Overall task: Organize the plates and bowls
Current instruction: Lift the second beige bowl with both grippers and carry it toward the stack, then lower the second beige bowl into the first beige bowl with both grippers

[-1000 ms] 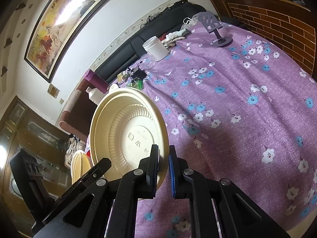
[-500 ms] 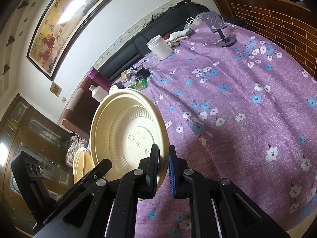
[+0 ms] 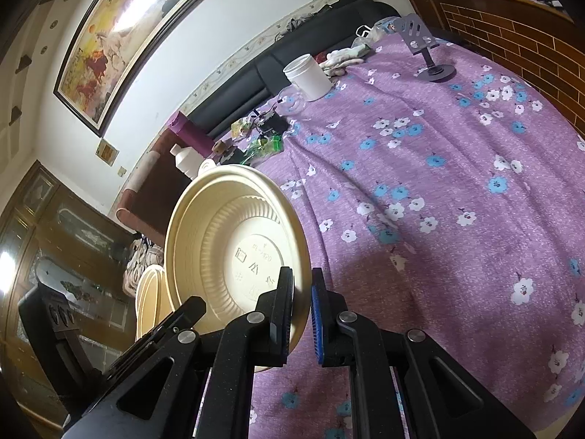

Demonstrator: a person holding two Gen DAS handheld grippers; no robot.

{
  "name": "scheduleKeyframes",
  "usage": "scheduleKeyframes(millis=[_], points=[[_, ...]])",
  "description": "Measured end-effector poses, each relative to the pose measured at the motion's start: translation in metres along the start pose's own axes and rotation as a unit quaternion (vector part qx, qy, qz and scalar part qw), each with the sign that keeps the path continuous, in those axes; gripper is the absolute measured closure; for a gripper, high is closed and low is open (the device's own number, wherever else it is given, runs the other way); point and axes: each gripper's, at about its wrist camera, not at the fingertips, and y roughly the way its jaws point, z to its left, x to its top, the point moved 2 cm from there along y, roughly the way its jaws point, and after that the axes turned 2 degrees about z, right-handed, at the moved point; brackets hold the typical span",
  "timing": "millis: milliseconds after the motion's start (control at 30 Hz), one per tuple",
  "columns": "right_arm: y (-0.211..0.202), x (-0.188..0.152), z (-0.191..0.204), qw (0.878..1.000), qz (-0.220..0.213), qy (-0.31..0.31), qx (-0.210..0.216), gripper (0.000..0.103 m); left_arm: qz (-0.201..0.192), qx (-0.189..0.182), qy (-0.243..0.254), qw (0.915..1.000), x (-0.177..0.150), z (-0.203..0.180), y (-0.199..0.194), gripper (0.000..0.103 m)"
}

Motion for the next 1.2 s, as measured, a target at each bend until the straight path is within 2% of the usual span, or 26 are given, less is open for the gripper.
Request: scheduleKeyframes(millis=[567,867,1200], points=[[0.010,0.007,0.031,1.000,0.005,-0.029,0.011,0.094,-0.022,0.011,-0.016,0.9996,0.006,0.020,-0.021,0.090],[0.026,0.012,0.083,0.996,0.017,-0.074,0.041,0.094,-0.051,0.044,-0.046,0.9967,0.014,0.053,-0.047,0.090],[0.050,0.003,0.143,0.988,0.045,-0.123,0.082,0.094,-0.079,0.093,-0.090,0.9884,0.011,0.102,-0.078,0.090]])
